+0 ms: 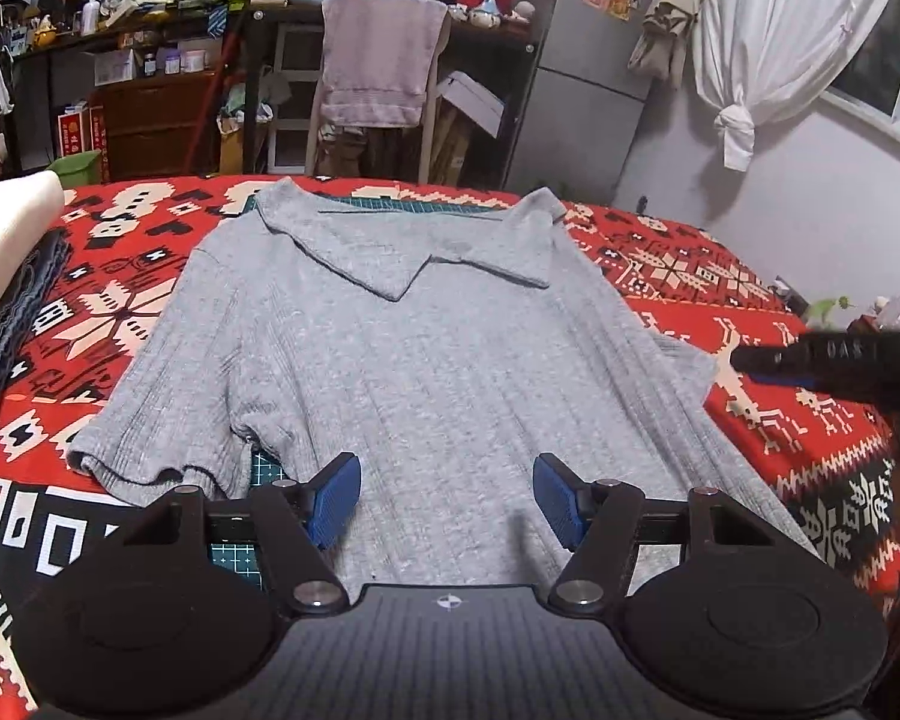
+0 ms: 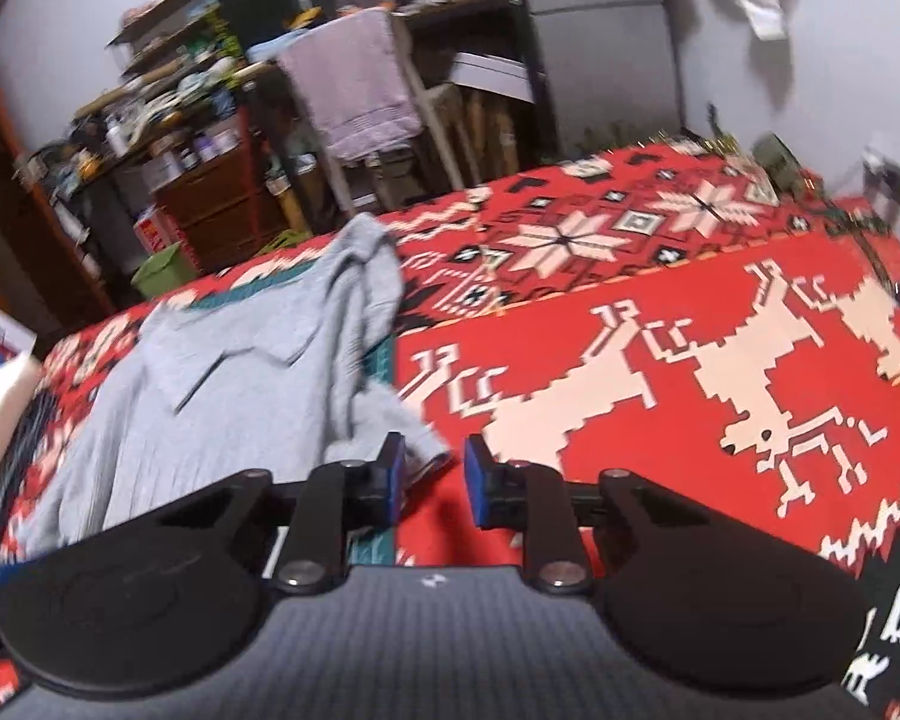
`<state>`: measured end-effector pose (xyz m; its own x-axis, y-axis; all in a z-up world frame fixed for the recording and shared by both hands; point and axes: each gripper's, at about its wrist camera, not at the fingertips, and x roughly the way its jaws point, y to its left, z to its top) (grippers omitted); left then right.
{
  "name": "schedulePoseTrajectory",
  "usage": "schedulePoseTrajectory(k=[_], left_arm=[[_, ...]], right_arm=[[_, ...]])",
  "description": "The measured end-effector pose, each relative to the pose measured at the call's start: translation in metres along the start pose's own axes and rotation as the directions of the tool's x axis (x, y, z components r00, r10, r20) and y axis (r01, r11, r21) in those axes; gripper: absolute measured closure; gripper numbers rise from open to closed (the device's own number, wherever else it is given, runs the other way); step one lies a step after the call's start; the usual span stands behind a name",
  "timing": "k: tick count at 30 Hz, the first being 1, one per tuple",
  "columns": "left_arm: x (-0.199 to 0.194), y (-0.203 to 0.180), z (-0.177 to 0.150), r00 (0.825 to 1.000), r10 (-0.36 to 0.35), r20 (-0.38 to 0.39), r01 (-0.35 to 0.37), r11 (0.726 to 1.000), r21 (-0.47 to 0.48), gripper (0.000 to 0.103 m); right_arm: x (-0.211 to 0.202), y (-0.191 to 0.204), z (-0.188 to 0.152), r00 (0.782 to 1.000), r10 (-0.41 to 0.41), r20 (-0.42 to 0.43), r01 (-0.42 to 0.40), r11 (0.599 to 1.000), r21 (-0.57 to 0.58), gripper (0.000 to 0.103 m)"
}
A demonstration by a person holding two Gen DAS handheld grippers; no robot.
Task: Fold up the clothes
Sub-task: 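Move the right gripper to the shirt's sleeve and close on it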
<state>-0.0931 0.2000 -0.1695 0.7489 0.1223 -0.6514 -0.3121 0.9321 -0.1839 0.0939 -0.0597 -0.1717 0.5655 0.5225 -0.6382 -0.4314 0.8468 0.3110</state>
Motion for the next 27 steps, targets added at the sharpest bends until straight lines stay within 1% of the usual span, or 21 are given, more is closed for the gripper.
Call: schedulePoseTrajectory(k=[2, 4, 5, 6, 7, 9, 12, 14, 17, 19, 23, 27], left_arm=[[-0.001, 0.000, 0.003, 1.000, -0.002, 0.000, 0.002, 1.000, 0.004, 0.042], [-0.002, 0.001, 0.006, 1.000, 0.000, -0.005, 0.000, 1.000, 0.004, 0.044], [-0.002, 0.001, 0.008, 1.000, 0.001, -0.011, -0.001, 1.000, 0.002, 0.046], [-0.002, 0.001, 0.010, 1.000, 0.000, -0.017, 0.000, 1.000, 0.000, 0.051], [-0.004, 0.002, 0.013, 1.000, -0.005, -0.026, 0.005, 1.000, -0.006, 0.052], [-0.007, 0.002, 0.018, 0.999, -0.014, -0.041, 0.013, 1.000, -0.012, 0.052], [-0.015, -0.001, 0.028, 0.998, -0.018, -0.052, 0.019, 1.000, 0.015, 0.052], [-0.020, -0.002, 0.034, 0.998, -0.017, -0.054, 0.019, 0.999, 0.040, 0.052], [-0.025, -0.002, 0.042, 0.999, -0.010, -0.049, 0.013, 0.998, 0.066, 0.052], [-0.026, 0.001, 0.045, 0.999, -0.013, -0.031, 0.015, 0.998, 0.060, 0.052], [-0.026, 0.008, 0.046, 1.000, -0.003, -0.001, 0.003, 1.000, 0.028, 0.052], [-0.032, 0.015, 0.039, 1.000, -0.007, 0.011, 0.008, 1.000, -0.025, 0.052]], right_arm=[[0.006, -0.005, 0.006, 1.000, -0.006, 0.001, 0.006, 1.000, 0.024, 0.085], [0.012, -0.005, 0.011, 1.000, -0.018, -0.009, 0.019, 1.000, 0.024, 0.085], [0.014, -0.005, 0.012, 1.000, -0.022, -0.019, 0.023, 0.999, 0.023, 0.085], [0.016, -0.004, 0.014, 0.999, -0.025, -0.028, 0.026, 0.999, 0.023, 0.085], [0.018, -0.004, 0.016, 0.999, -0.027, -0.037, 0.027, 0.999, 0.022, 0.085], [0.020, -0.003, 0.020, 0.998, -0.027, -0.055, 0.028, 0.999, 0.017, 0.085], [0.020, 0.000, 0.030, 0.997, -0.018, -0.079, 0.019, 1.000, 0.011, 0.085], [0.016, 0.004, 0.036, 0.997, -0.011, -0.079, 0.011, 1.000, -0.009, 0.084], [0.007, 0.007, 0.041, 0.998, -0.032, -0.062, 0.029, 0.998, -0.052, 0.081], [0.005, 0.006, 0.042, 0.998, -0.040, -0.048, 0.037, 0.997, -0.061, 0.081], [0.010, -0.003, 0.038, 0.998, -0.029, -0.058, 0.026, 0.998, -0.061, 0.081], [0.028, -0.004, 0.030, 0.996, 0.003, -0.088, -0.010, 0.997, -0.075, 0.081]])
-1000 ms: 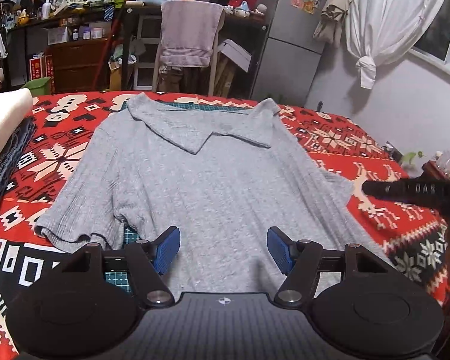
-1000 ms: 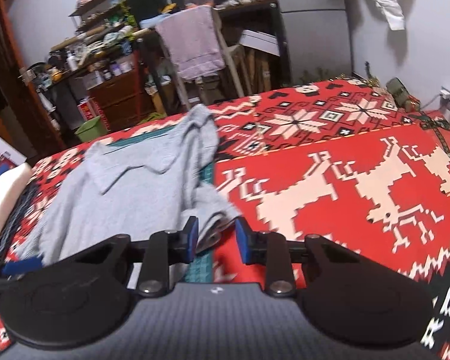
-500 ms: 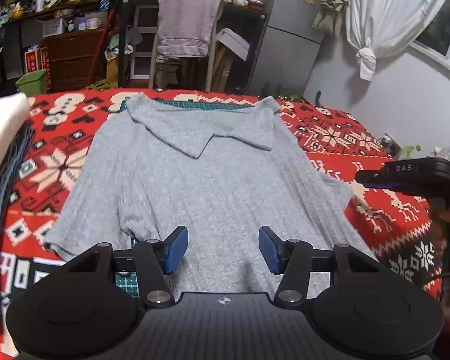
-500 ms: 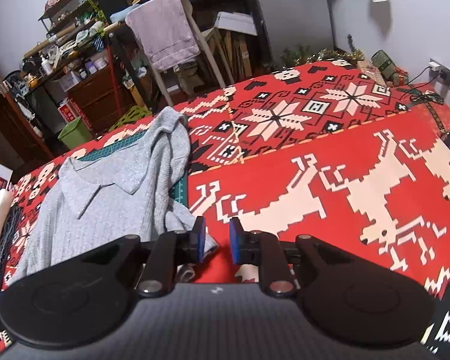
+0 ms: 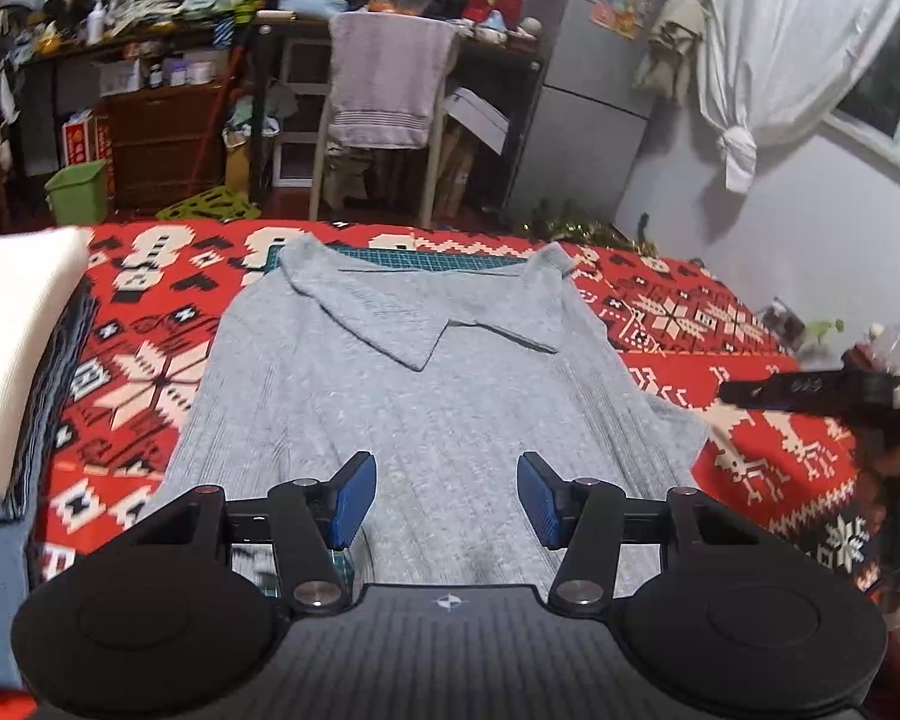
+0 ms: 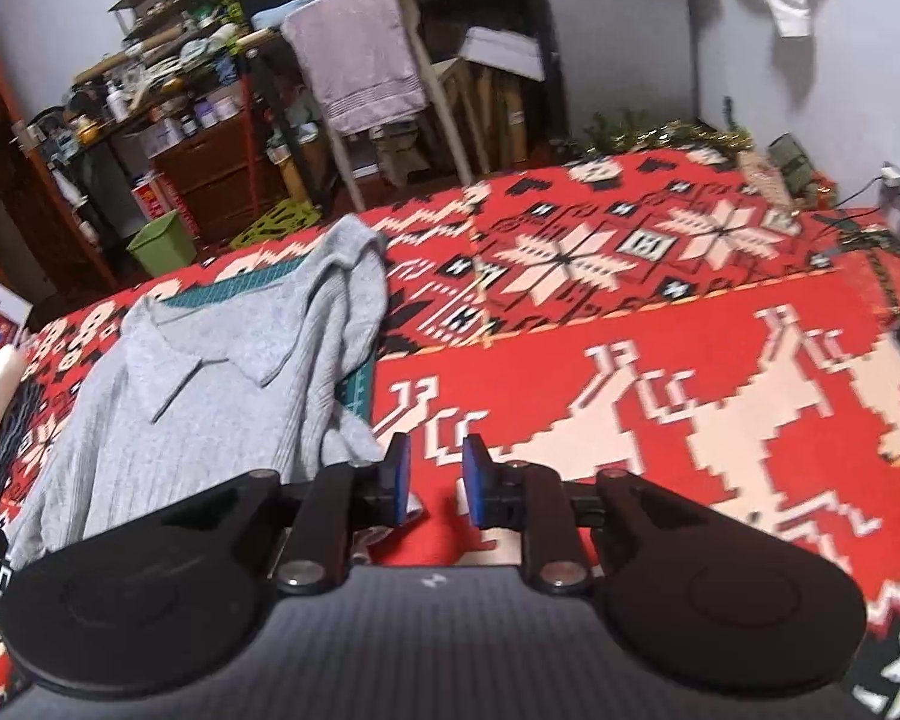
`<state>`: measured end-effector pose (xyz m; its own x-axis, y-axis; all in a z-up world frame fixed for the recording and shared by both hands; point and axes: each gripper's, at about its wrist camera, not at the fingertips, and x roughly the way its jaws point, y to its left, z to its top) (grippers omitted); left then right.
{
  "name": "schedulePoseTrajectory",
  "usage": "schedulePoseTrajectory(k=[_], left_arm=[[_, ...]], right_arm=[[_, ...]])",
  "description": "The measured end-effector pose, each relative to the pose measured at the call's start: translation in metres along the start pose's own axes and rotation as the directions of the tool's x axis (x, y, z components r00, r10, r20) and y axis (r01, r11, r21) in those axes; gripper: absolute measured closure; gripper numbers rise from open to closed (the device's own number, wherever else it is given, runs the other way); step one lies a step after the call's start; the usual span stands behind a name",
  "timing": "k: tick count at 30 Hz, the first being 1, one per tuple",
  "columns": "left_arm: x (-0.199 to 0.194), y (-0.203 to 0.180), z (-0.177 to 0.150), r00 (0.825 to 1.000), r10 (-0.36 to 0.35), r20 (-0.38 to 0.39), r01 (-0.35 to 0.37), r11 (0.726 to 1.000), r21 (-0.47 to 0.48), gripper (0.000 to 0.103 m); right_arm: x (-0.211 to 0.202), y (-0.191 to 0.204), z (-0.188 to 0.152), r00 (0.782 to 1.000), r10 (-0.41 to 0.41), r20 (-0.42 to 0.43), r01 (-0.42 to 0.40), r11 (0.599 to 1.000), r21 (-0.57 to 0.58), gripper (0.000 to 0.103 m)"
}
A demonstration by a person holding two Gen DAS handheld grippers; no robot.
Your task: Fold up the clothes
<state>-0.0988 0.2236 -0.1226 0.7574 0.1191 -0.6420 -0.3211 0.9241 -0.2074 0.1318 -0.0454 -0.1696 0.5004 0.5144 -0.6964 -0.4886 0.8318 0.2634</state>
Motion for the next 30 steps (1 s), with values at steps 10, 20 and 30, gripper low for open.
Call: schedulePoseTrajectory(k=[10, 20, 30], left_arm=[[-0.012, 0.010, -0.019, 0.999, 0.028, -0.016, -0.029, 0.998, -0.057, 0.052], [-0.012, 0.010, -0.022, 0.999, 0.041, -0.016, -0.041, 0.998, -0.050, 0.052], [-0.007, 0.019, -0.025, 0.997, 0.067, -0.039, -0.070, 0.994, -0.088, 0.052]], right_arm=[[0.030, 0.017, -0.018, 0.999, 0.003, -0.051, -0.006, 0.998, -0.057, 0.081], [0.019, 0.021, -0.010, 0.998, -0.059, -0.030, 0.054, 0.988, -0.142, 0.099], [0.004, -0.033, 0.012, 0.984, -0.178, 0.013, 0.178, 0.981, -0.076, 0.099]])
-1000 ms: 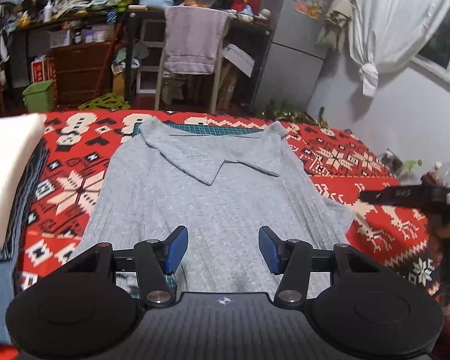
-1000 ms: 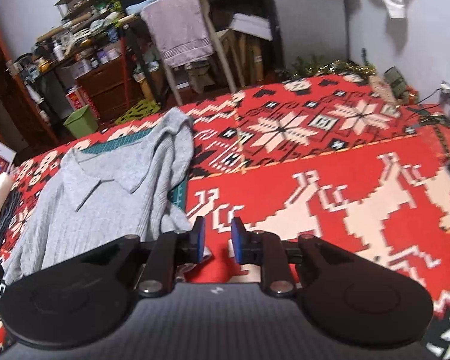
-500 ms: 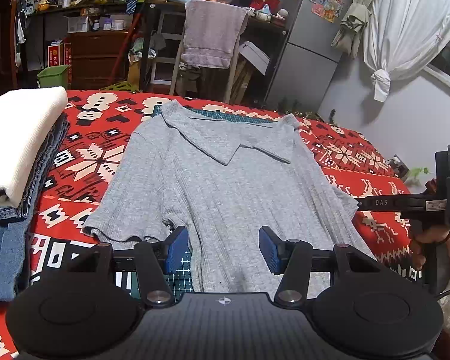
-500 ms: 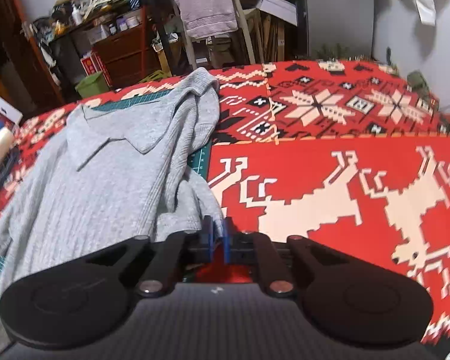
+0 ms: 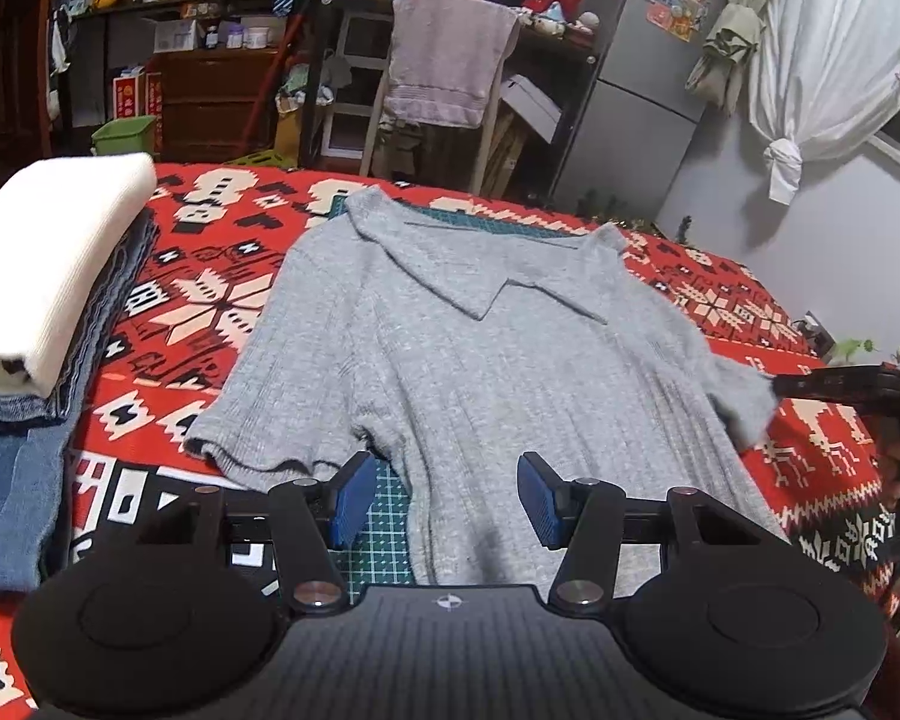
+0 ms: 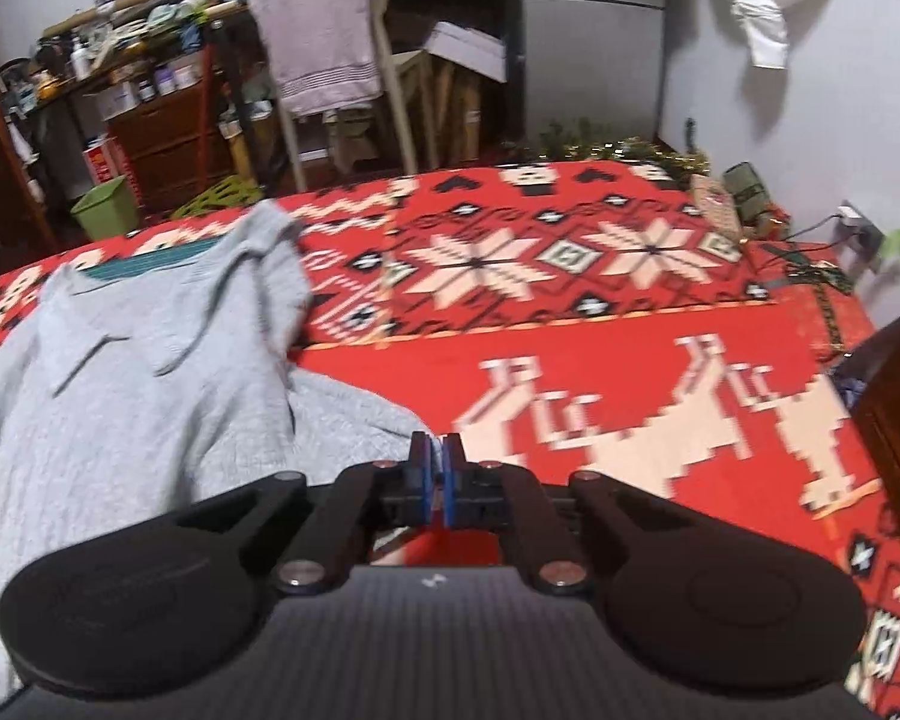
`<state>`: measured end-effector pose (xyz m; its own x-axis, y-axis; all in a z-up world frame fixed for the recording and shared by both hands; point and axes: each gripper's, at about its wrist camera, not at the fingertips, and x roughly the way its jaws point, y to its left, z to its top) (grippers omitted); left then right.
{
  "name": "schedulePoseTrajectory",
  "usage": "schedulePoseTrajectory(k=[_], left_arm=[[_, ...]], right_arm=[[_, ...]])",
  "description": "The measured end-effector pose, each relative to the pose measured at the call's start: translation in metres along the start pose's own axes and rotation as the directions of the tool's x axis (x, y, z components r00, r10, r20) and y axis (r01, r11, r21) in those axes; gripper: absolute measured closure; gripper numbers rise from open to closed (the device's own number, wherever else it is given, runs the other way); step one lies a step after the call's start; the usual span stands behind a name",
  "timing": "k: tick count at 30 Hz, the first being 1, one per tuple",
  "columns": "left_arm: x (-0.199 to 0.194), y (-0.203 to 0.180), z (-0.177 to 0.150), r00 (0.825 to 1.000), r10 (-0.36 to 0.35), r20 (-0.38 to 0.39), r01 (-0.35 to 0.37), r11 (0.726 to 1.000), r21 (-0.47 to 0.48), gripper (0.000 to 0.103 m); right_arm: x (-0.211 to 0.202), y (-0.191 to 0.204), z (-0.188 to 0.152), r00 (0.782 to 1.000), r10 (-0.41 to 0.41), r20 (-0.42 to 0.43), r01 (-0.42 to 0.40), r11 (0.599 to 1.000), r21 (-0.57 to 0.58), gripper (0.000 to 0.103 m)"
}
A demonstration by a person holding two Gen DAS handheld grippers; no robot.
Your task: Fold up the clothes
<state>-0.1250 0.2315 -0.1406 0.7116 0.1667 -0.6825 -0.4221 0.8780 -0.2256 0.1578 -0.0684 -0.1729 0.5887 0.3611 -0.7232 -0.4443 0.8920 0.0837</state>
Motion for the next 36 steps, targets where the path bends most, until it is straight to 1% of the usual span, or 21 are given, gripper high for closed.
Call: schedulePoseTrajectory(k=[7, 10, 15, 20, 22, 27, 30, 31, 33, 35, 36], left_arm=[[-0.001, 0.000, -0.002, 1.000, 0.013, -0.006, -0.013, 1.000, -0.002, 0.052], [-0.002, -0.001, -0.001, 1.000, 0.020, -0.006, -0.020, 1.000, 0.000, 0.052], [-0.002, -0.001, -0.001, 0.999, 0.035, -0.006, -0.035, 0.999, 0.003, 0.052], [-0.002, 0.001, -0.001, 0.999, 0.044, -0.010, -0.044, 0.999, -0.002, 0.052], [-0.002, 0.001, -0.002, 0.999, 0.045, -0.012, -0.045, 0.999, -0.004, 0.052], [-0.002, 0.003, -0.004, 0.999, 0.045, -0.019, -0.046, 0.999, -0.010, 0.052], [-0.002, 0.005, -0.005, 0.999, 0.044, -0.020, -0.044, 0.999, -0.013, 0.052], [-0.002, 0.005, -0.005, 0.999, 0.043, -0.020, -0.043, 0.999, -0.013, 0.052], [-0.002, 0.007, -0.005, 0.999, 0.039, -0.022, -0.039, 0.999, -0.017, 0.052], [-0.002, 0.008, -0.006, 0.999, 0.035, -0.023, -0.035, 0.999, -0.022, 0.052], [-0.002, 0.008, -0.006, 0.999, 0.032, -0.023, -0.033, 0.999, -0.026, 0.052]], right_arm=[[0.007, -0.038, 0.009, 0.998, -0.063, 0.010, 0.063, 0.998, 0.026, 0.099], [0.011, -0.046, 0.014, 0.996, -0.084, 0.018, 0.083, 0.996, 0.028, 0.099], [0.013, -0.060, 0.023, 0.993, -0.108, 0.037, 0.106, 0.992, 0.062, 0.099], [0.017, -0.068, 0.030, 0.986, -0.156, 0.053, 0.152, 0.985, 0.081, 0.100], [0.021, -0.071, 0.033, 0.984, -0.172, 0.048, 0.167, 0.981, 0.094, 0.100], [0.041, -0.074, 0.031, 0.984, -0.179, -0.011, 0.179, 0.980, 0.083, 0.099], [0.046, -0.072, 0.027, 0.983, -0.181, -0.013, 0.182, 0.979, 0.089, 0.098], [0.046, -0.073, 0.027, 0.983, -0.181, -0.012, 0.182, 0.978, 0.098, 0.094], [0.045, -0.074, 0.025, 0.984, -0.179, -0.009, 0.179, 0.977, 0.113, 0.091], [0.041, -0.076, 0.024, 0.986, -0.167, -0.003, 0.166, 0.978, 0.126, 0.090], [0.038, -0.077, 0.023, 0.986, -0.164, 0.002, 0.162, 0.978, 0.128, 0.086]])
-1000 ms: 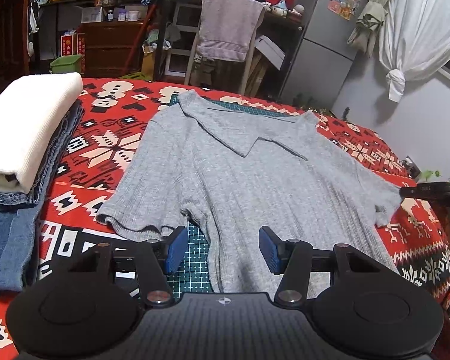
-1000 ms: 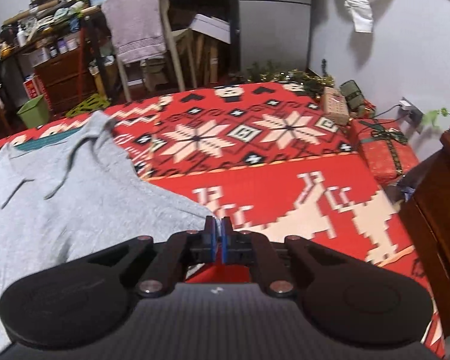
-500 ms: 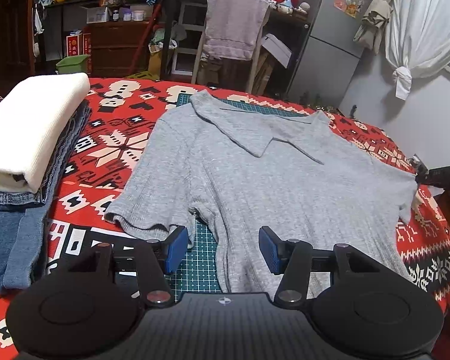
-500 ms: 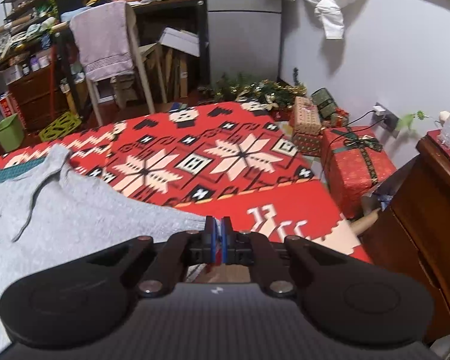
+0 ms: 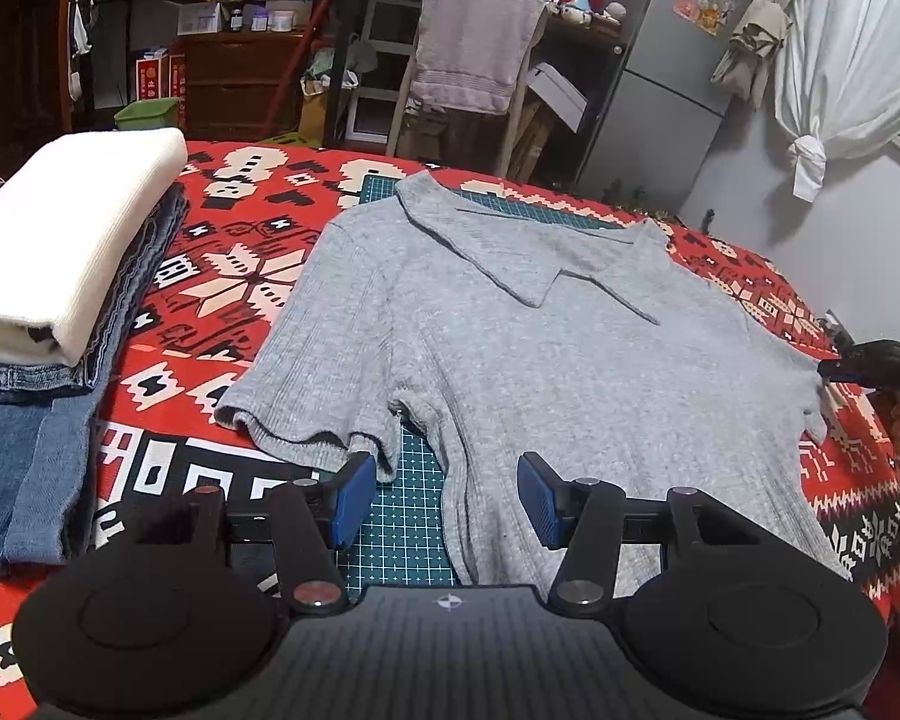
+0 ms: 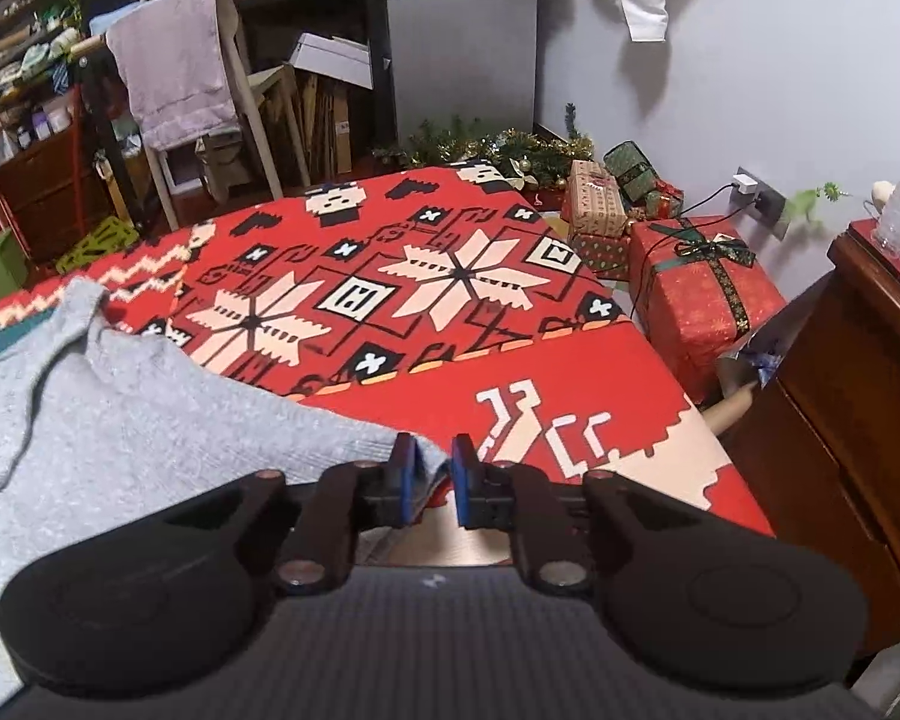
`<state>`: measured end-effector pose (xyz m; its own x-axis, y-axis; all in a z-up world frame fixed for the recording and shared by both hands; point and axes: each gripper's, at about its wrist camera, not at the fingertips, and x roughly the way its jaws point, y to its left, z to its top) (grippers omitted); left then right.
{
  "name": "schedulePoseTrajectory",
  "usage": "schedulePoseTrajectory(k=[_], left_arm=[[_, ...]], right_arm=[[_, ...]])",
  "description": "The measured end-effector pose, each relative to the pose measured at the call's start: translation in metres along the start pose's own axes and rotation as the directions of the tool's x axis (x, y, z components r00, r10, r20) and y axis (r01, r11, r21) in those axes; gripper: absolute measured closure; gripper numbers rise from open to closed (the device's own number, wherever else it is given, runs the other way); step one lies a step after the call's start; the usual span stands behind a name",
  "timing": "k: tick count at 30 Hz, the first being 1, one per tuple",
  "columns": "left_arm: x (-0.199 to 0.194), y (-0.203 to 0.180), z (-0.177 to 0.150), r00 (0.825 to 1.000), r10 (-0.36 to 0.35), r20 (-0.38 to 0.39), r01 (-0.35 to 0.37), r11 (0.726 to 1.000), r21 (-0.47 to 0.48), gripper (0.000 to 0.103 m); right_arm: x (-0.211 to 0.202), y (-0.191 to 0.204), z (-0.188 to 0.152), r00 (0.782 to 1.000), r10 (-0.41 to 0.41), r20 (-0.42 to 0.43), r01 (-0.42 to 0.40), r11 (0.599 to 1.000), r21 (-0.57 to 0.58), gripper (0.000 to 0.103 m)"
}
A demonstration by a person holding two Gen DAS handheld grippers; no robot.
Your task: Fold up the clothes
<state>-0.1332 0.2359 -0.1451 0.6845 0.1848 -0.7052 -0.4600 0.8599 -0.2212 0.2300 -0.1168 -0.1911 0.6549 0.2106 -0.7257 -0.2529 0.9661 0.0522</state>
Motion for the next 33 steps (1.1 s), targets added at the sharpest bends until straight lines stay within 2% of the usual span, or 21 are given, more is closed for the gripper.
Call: schedulePoseTrajectory(k=[6, 11, 17, 26, 28, 30, 33], left_arm=[[0.002, 0.000, -0.003, 1.000, -0.017, -0.009, 0.017, 1.000, -0.008, 0.052], [0.004, -0.004, -0.006, 0.999, -0.032, -0.016, 0.032, 0.999, 0.002, 0.052], [0.006, -0.007, -0.007, 0.999, -0.036, -0.021, 0.036, 0.999, 0.013, 0.052], [0.003, -0.004, -0.010, 0.999, -0.030, -0.019, 0.030, 1.000, 0.002, 0.052], [0.003, -0.003, -0.011, 0.999, -0.029, -0.020, 0.029, 1.000, -0.002, 0.052], [0.003, -0.003, -0.012, 0.999, -0.028, -0.020, 0.028, 1.000, -0.004, 0.052], [0.002, -0.001, -0.013, 0.999, -0.029, -0.020, 0.029, 1.000, -0.007, 0.052]], right_arm=[[-0.025, -0.010, -0.009, 0.999, 0.044, 0.013, -0.044, 0.999, 0.026, 0.077], [-0.046, -0.010, -0.029, 0.994, 0.111, 0.007, -0.111, 0.993, 0.030, 0.077], [-0.069, 0.009, -0.053, 0.982, 0.191, -0.002, -0.191, 0.981, -0.009, 0.077], [-0.070, 0.038, -0.074, 0.979, 0.196, -0.054, -0.199, 0.979, -0.054, 0.077], [-0.068, 0.041, -0.077, 0.981, 0.185, -0.062, -0.189, 0.980, -0.068, 0.090], [-0.067, 0.041, -0.077, 0.982, 0.176, -0.062, -0.181, 0.981, -0.075, 0.097], [-0.068, 0.035, -0.075, 0.986, 0.157, -0.056, -0.160, 0.984, -0.073, 0.099]])
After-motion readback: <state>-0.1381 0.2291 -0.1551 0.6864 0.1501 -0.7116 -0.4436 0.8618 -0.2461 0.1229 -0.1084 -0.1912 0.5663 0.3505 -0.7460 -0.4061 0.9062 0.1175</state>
